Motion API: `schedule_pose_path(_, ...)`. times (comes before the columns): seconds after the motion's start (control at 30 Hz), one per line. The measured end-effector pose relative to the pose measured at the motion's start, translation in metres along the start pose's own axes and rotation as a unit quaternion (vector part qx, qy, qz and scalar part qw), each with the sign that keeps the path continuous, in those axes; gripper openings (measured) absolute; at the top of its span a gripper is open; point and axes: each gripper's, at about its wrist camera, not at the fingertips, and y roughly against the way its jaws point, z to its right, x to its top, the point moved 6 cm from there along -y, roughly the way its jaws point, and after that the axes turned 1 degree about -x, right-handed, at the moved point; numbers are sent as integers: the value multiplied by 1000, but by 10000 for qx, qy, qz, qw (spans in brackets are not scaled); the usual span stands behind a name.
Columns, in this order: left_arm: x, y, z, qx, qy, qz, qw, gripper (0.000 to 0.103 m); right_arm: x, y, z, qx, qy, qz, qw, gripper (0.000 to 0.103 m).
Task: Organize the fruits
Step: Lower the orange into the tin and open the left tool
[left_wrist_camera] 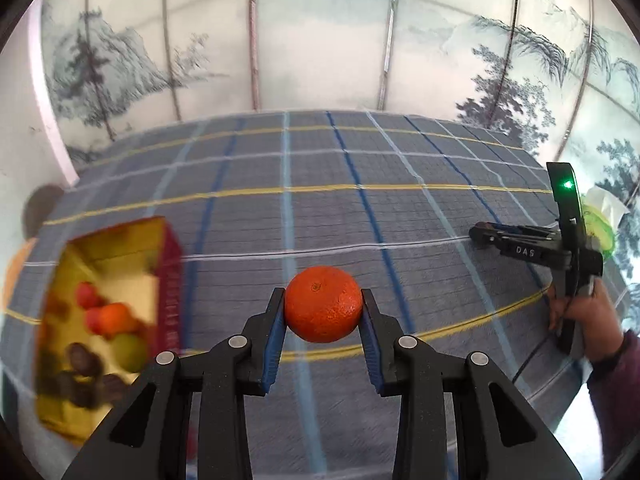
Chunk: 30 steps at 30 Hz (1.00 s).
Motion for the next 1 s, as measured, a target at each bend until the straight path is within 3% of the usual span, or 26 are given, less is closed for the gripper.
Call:
schedule_pose_path(0.4, -25, 43, -59, 841, 9, 361, 9958, 36, -1, -1, -6, -369, 312, -49, 9988, 34)
schedule_pose_path(1.0, -65, 25, -136, 1578, 515, 52, 9861, 37, -2, -2, -12, -565, 499, -81, 9971, 35)
